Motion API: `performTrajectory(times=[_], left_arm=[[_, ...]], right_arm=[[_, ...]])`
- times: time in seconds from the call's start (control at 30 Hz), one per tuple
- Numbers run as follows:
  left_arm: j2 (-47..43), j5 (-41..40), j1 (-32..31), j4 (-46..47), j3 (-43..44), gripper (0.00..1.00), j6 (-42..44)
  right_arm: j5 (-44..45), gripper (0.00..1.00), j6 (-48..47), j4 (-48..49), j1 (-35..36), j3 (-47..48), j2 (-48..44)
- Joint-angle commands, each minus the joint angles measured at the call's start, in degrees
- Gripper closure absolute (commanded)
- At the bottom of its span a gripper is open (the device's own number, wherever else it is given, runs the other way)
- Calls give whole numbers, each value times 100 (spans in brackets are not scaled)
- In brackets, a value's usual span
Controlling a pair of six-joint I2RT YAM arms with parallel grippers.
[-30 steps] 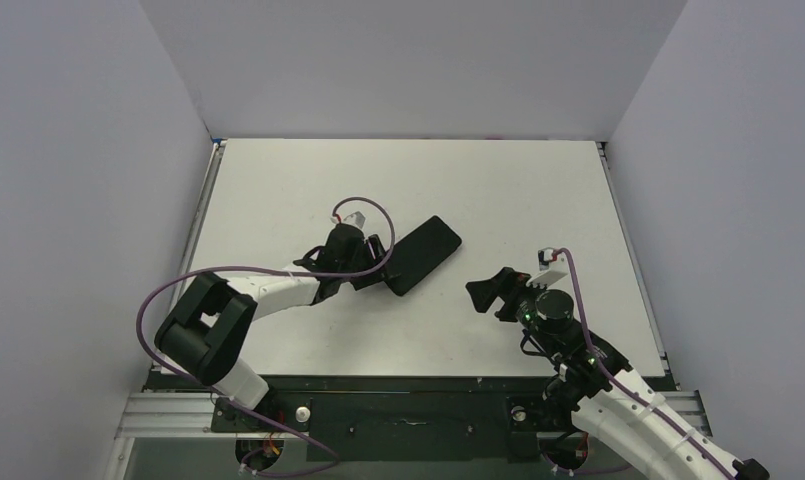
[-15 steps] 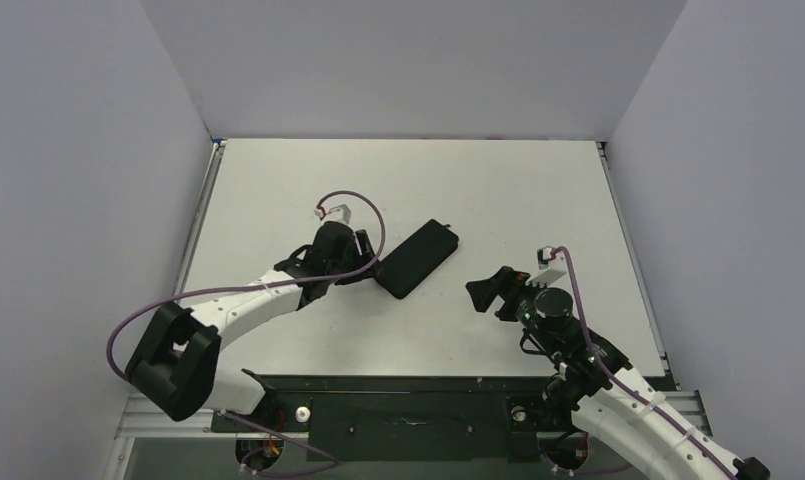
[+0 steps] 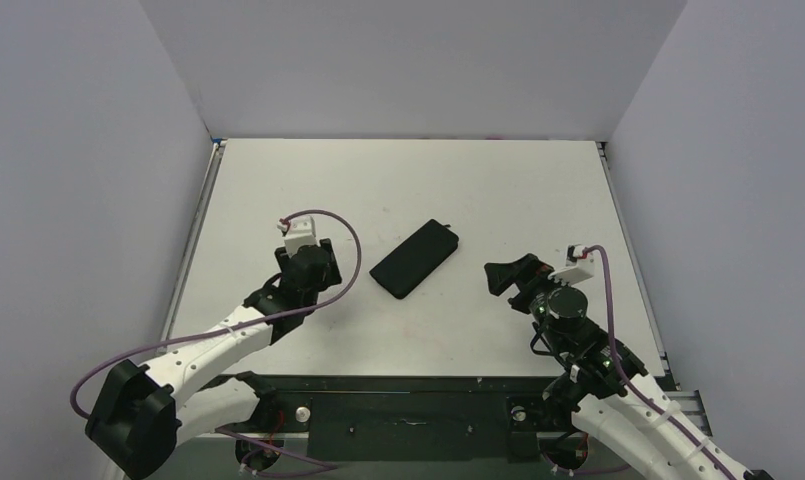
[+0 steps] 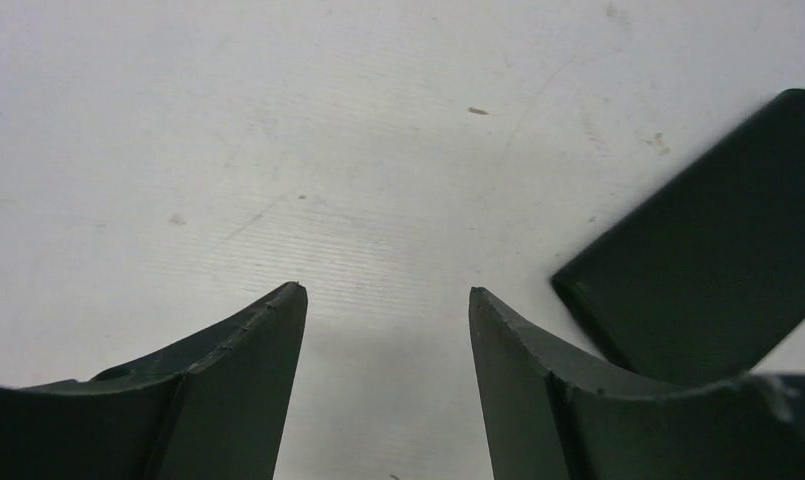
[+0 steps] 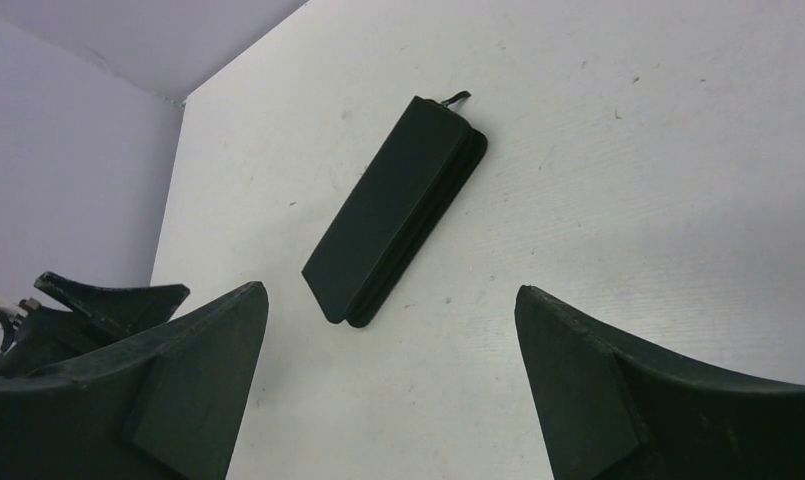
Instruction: Sort the hair-cutting tools
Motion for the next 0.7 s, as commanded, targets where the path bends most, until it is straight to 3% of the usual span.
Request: performTrajectory(times=[0.0, 0.1, 0.17, 0.27, 0.37, 0.5, 0.67], left_arm=[[-401, -851, 11, 1502, -491, 42, 1963], [-750, -805, 300, 3471, -1340, 42, 2871], [-598, -479, 706, 3913, -1473, 42, 3264], [-110, -167, 1255, 4165, -1574, 41, 3077], [556, 18, 1762, 5274, -1963, 41, 2892], [1024, -27, 1947, 6282, -2152, 41, 3073], [1693, 955, 2222, 7340, -2293, 41, 3692]], right_arm=[[708, 10, 13, -197, -29, 295, 76], [853, 10, -5, -32, -29, 59, -76], [1012, 10, 85, 45, -30, -57, -147], [1072, 10, 147, 56, -21, -76, -133], [1119, 10, 196, -25, -21, 7, -81], [1159, 10, 226, -117, -22, 82, -104], [1199, 9, 258, 3, -22, -62, -193]])
